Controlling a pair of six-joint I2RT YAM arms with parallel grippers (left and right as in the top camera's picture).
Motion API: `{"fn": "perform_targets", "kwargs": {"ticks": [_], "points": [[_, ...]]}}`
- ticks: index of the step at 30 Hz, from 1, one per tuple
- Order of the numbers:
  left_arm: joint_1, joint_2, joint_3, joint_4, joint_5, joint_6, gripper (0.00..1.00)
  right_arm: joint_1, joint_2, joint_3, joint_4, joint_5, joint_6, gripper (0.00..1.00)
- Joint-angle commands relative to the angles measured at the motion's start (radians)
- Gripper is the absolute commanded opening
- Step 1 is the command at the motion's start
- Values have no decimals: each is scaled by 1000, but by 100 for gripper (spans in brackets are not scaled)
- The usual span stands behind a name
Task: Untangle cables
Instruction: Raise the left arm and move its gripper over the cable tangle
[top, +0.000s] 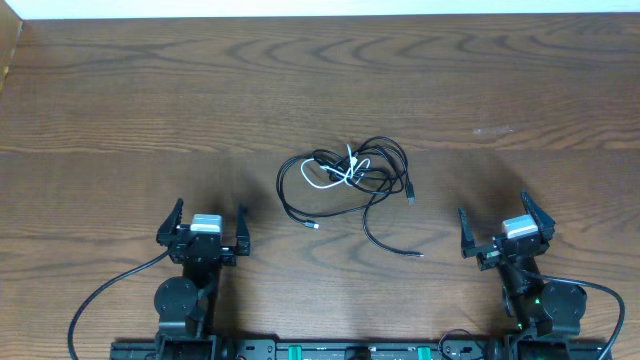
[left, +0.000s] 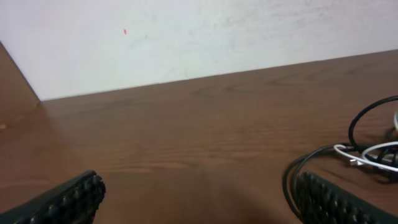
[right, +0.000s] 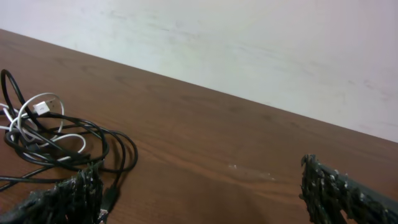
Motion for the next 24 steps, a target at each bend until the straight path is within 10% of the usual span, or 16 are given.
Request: {"fn": "perform_targets", "kwargs": {"ticks": [1, 24], "points": [[6, -4, 43, -133, 11, -58, 99, 6, -7, -2, -5, 8, 9, 99], [6, 705, 655, -455, 193, -87, 99, 6, -7, -2, -5, 8, 9, 99]]}}
